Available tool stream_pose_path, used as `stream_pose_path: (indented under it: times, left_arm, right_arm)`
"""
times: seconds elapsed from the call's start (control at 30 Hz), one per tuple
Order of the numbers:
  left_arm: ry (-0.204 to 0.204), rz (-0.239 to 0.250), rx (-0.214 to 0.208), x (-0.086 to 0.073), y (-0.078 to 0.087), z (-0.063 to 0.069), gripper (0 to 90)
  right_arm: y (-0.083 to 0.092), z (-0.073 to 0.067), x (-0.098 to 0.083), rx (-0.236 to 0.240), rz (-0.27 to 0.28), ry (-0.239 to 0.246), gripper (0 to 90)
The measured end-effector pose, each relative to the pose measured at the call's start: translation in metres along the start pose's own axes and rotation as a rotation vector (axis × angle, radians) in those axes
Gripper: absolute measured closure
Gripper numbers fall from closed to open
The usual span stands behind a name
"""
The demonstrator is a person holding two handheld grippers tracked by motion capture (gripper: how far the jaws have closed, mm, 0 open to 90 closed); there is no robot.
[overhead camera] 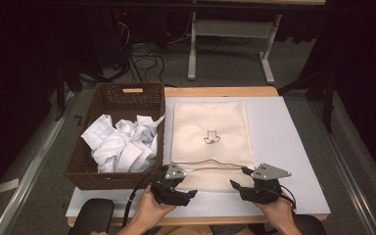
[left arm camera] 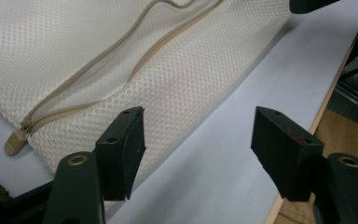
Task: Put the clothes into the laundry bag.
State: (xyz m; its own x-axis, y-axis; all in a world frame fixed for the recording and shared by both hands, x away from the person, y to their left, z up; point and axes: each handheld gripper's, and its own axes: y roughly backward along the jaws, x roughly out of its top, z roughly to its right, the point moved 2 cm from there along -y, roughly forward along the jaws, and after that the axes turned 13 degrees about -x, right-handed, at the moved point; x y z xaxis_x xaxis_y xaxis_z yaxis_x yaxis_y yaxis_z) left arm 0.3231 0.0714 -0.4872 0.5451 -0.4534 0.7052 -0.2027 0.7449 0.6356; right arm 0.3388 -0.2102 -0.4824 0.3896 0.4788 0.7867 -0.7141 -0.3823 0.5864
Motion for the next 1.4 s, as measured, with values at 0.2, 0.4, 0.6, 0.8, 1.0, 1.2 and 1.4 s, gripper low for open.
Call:
stream_pose_path:
  times: [0.2, 0.4, 0.6, 0.8, 1.0, 1.2, 1.4]
  left_arm:
    - [-0.030, -0.013, -0.034, -0.003, -0.002, 0.002, 34.5]
    - [-0.037, -0.006, -0.047, -0.003, -0.004, 0.003, 37.0]
    - [-0.046, 0.014, -0.053, -0.003, -0.001, 0.006, 37.6]
    - [-0.047, -0.005, -0.046, -0.003, -0.005, 0.005, 37.1]
    - [-0.081, 0.024, -0.036, 0.000, -0.001, 0.011, 37.1]
    - [-0.070, 0.023, -0.050, 0.004, 0.000, 0.012, 34.9]
    - [-0.095, 0.018, -0.047, 0.010, -0.001, 0.016, 34.2]
  right_arm:
    - [-0.002, -0.002, 0.001, -0.001, -0.009, 0.002, 37.9]
    - [-0.002, 0.000, 0.000, -0.009, -0.011, 0.009, 37.7]
    - [-0.003, 0.000, 0.000, -0.016, -0.013, 0.004, 37.4]
    - [-0.002, 0.002, 0.000, -0.005, -0.007, 0.006, 37.0]
    - [-0.001, 0.002, 0.000, -0.029, 0.000, 0.001, 37.0]
    - [-0.001, 0.003, 0.000, -0.031, 0.004, -0.007, 37.2]
    - [0.000, 0.006, 0.000, -0.036, 0.015, -0.009, 37.2]
